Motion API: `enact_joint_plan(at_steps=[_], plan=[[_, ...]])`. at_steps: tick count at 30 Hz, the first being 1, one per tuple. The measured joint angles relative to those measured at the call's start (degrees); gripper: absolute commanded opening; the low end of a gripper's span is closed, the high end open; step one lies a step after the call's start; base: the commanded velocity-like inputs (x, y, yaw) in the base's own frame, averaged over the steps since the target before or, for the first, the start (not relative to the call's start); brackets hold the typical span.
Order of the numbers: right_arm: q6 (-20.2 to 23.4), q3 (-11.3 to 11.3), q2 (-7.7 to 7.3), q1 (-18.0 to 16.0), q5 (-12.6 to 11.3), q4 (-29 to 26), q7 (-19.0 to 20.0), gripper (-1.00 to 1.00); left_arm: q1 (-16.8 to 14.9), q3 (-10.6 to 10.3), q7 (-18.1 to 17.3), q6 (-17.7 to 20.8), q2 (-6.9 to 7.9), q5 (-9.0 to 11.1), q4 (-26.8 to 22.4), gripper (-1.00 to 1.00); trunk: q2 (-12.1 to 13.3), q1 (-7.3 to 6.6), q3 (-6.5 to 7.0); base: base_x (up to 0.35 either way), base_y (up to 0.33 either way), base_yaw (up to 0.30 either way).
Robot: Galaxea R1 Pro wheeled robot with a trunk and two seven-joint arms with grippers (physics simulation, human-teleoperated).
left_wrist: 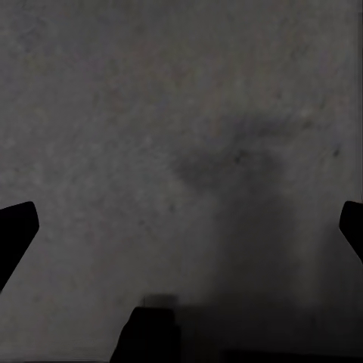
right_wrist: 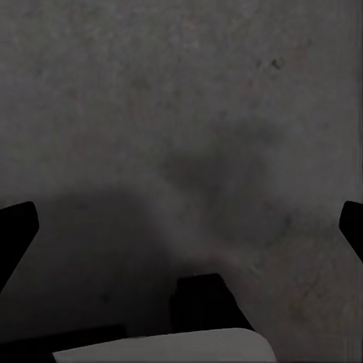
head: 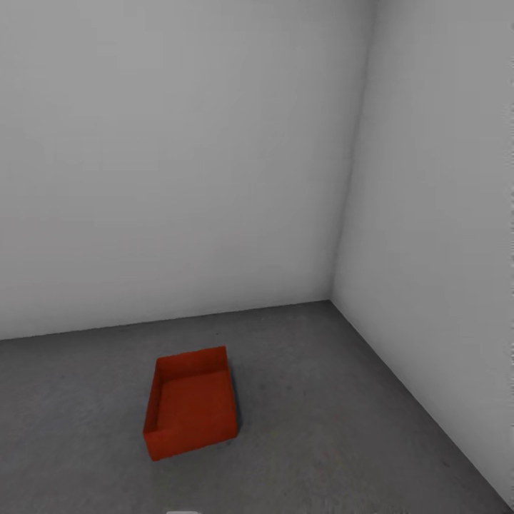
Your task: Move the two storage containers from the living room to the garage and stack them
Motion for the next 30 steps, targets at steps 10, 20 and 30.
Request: enact_joint_plan(at_steps=[10,20,30], plan=[[-0.02,0.01,-0.09,0.25,-0.13,0.0,0.0,1.0,1.62,0.0,-0.06,0.0,-0.08,0.0,-0.01,1.0,0.0,0.0,0.0,0.0,0.0,-0.149],[0.08,0.01,-0.14,0.25,-0.16,0.0,0.0,1.0,2.97,-0.01,0.01,0.09,-0.03,0.0,-0.06,1.0,0.0,0.0,0.0,0.0,0.0,-0.148],[-0.01,-0.04,-0.45,1.42,-0.16,0.0,0.0,1.0,3.03,-0.01,0.02,-0.14,-0.03,-0.03,-0.1,1.0,0.0,0.0,0.0,0.0,0.0,-0.148]])
